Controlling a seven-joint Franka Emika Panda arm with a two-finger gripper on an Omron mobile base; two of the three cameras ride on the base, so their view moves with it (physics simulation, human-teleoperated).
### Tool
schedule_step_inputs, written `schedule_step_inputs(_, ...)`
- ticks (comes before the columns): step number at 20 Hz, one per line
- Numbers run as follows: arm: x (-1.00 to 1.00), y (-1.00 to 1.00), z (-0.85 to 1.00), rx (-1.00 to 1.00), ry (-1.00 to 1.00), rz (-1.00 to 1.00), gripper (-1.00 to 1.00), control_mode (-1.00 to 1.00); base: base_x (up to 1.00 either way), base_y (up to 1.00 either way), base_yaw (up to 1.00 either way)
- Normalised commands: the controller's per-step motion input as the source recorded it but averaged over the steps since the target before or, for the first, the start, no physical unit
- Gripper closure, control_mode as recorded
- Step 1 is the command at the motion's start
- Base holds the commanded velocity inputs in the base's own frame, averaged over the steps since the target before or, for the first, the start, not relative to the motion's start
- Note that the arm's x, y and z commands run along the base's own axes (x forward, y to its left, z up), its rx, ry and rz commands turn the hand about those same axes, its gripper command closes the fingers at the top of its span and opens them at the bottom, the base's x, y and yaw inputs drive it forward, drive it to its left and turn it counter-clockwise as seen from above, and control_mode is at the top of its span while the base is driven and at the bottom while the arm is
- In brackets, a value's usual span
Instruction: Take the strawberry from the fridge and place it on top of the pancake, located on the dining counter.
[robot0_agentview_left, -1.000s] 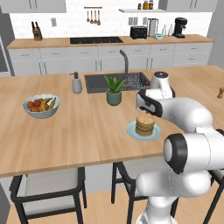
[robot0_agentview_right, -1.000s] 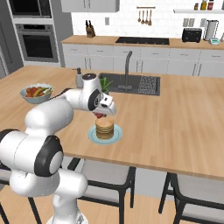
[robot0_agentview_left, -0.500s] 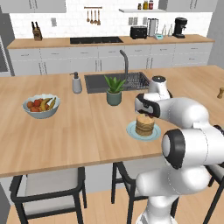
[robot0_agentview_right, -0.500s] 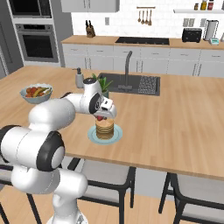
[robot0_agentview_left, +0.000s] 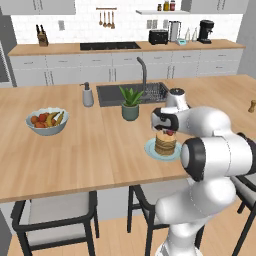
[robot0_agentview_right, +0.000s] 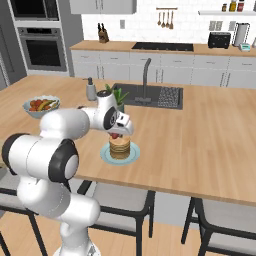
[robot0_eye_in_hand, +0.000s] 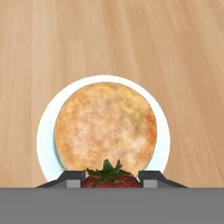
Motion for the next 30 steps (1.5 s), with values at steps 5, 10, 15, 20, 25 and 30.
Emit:
schedule_step_inputs(5,0.18,0.0,-0.12,0.0,0.05,0.0,1.0,-1.0,0.0,0.0,0.0)
schedule_step_inputs(10,0.04,0.0,-0.23,-0.01,0.05,0.0,1.0,-1.0,0.0,0.0,0.0)
schedule_step_inputs(15,0.02,0.0,-0.23,0.0,0.06,0.0,1.0,-1.0,0.0,0.0,0.0)
schedule_step_inputs(20,0.0,0.0,-0.08,0.0,0.02,0.0,1.0,-1.0,0.0,0.0,0.0)
schedule_step_inputs(25,0.16,0.0,0.07,0.0,0.0,0.0,1.0,-1.0,0.0,0.0,0.0)
schedule_step_inputs(30,0.29,-0.01,0.0,0.0,0.0,0.0,1.0,-1.0,0.0,0.0,0.0)
